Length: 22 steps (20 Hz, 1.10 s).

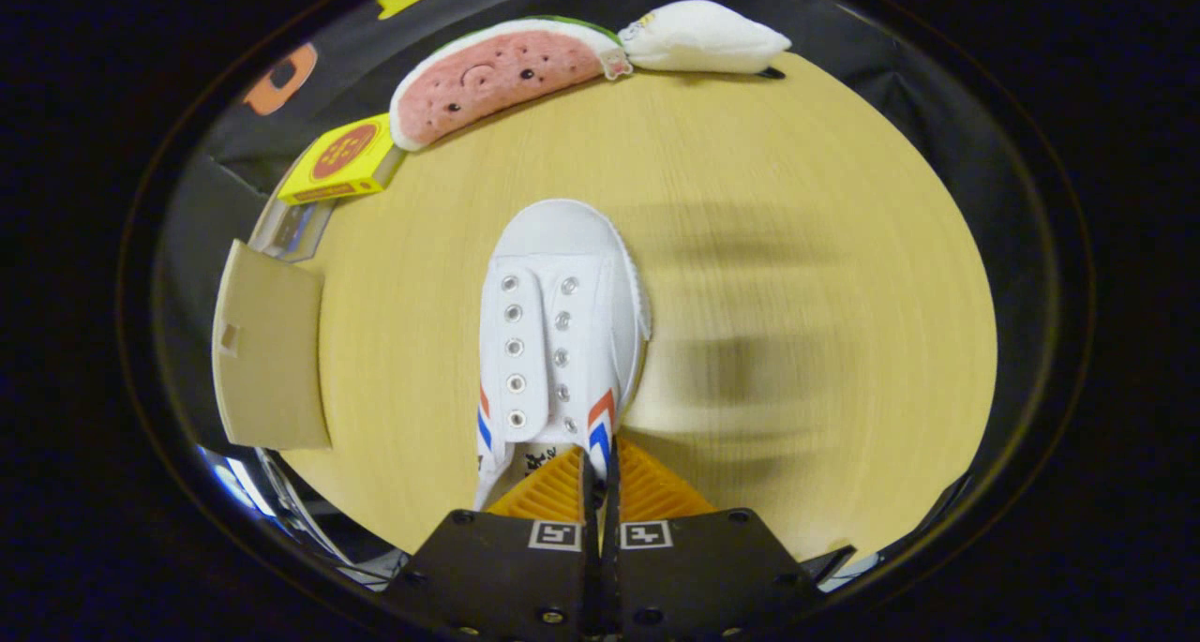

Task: Open the storage box then place both shoes into the box .Put the left shoe in first, then the right shoe, with the right side of both shoes facing outward in a uniform manner.

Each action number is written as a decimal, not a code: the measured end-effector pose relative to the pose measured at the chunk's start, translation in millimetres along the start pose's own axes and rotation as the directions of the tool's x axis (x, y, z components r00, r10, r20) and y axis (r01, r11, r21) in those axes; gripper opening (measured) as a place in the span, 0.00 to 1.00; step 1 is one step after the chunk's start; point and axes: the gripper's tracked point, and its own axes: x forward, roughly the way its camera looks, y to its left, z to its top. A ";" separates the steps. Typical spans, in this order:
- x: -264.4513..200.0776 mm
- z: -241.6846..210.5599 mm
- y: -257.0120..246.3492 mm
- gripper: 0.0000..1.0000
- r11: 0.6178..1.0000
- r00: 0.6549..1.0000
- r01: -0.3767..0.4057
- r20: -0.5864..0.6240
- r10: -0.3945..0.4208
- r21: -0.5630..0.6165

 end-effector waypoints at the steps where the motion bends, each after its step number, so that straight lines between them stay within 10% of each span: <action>1: -1.4 0.4 -0.3 0.00 0.999 0.999 -0.040 0.014 0.039 0.015; 6: -28.4 -3.8 18.6 0.00 0.959 0.969 -0.245 0.052 0.240 0.140; 14: -108.7 2.2 91.7 0.00 0.984 0.968 -0.177 0.183 0.174 0.001; 22: -140.8 -3.7 277.5 0.00 0.969 0.958 -0.187 0.187 0.216 -0.160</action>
